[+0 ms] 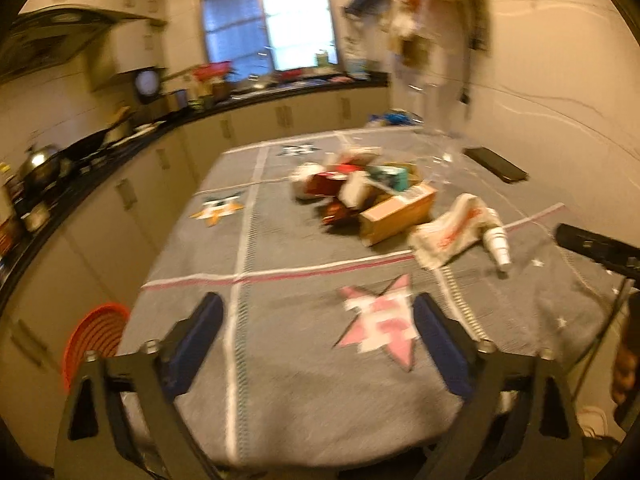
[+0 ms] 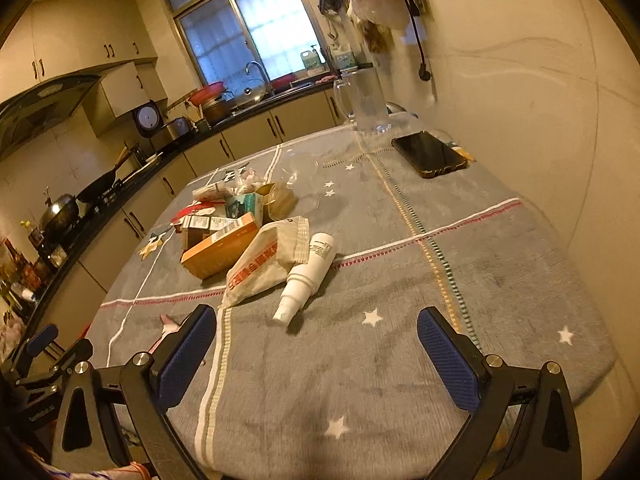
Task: Collect trash
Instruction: 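Grasp the orange box with the left tool while the right tool grasps the white spray bottle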
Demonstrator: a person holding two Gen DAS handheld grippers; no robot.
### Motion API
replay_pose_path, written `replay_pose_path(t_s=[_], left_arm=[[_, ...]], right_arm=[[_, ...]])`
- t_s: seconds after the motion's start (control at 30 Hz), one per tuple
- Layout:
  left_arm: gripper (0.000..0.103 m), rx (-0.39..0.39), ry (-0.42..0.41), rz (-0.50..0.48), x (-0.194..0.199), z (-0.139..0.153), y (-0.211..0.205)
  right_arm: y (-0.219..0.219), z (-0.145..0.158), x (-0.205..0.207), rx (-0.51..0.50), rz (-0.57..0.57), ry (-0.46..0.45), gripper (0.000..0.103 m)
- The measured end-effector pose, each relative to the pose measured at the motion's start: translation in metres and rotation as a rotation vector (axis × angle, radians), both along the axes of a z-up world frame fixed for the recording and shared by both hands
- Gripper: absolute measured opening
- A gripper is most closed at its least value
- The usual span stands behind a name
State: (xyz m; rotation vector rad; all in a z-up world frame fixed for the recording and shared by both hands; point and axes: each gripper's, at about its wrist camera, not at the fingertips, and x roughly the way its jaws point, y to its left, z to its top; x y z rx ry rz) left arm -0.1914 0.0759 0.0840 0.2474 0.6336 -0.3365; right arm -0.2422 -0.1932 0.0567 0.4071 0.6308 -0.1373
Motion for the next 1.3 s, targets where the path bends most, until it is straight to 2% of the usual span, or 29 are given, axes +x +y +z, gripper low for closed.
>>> replay_pose_path(t_s=[0.07,0.13,0.3,0.5,0.73,0.8,0.9,1.03,1.07,1.17,1.23,1.27,1.3], left_arm=[[0.075,0.017,0.021,-0.042,0.016,-0.001,-0.014],[0.075,0.034,0.032,-0.068,0.033,-0.002,-0.029],[0.075,0.084,0.07,-0.152,0.081,-0.012,-0.064],[0.075,0.098,0.176,-0.23,0.127,-0.031,-0.095],[0.071,0.156,0.209,-0.306,0.149,-0.041,-0.123],[0.046,0.151,0.243,-0.317,0.152,-0.044,-0.127],[0.031,0.137,0.27,-0.323,0.148,-0.046,-0.128],[0.029,0.122,0.256,-0.299,0.135,-0.043,-0.122],[0.023,0.096,0.267,-0.298,0.133,-0.041,-0.118],[0.022,-0.017,0.34,-0.304,0.128,-0.037,-0.102],[0.021,-0.046,0.355,-0.288,0.122,-0.037,-0.094],[0.021,-0.052,0.358,-0.283,0.12,-0.037,-0.092],[0.021,-0.06,0.356,-0.279,0.119,-0.037,-0.09]], right_arm=[[-0.005,-0.004,0.01,0.009,0.009,0.008,0.099],[-0.012,-0.009,0.026,0.032,0.025,0.038,0.096],[-0.028,-0.027,0.06,0.109,0.074,0.115,0.084],[-0.029,-0.035,0.081,0.114,0.109,0.138,0.083],[-0.021,-0.037,0.095,0.095,0.131,0.147,0.083],[-0.017,-0.039,0.1,0.087,0.133,0.154,0.083],[-0.013,-0.039,0.101,0.073,0.134,0.155,0.082],[-0.01,-0.039,0.101,0.05,0.126,0.156,0.079],[-0.011,-0.039,0.1,0.049,0.124,0.158,0.076],[-0.013,-0.041,0.099,0.046,0.119,0.175,0.058],[-0.014,-0.041,0.097,0.058,0.122,0.174,0.047],[-0.014,-0.041,0.096,0.064,0.124,0.177,0.037],[-0.015,-0.042,0.095,0.066,0.122,0.183,0.034]])
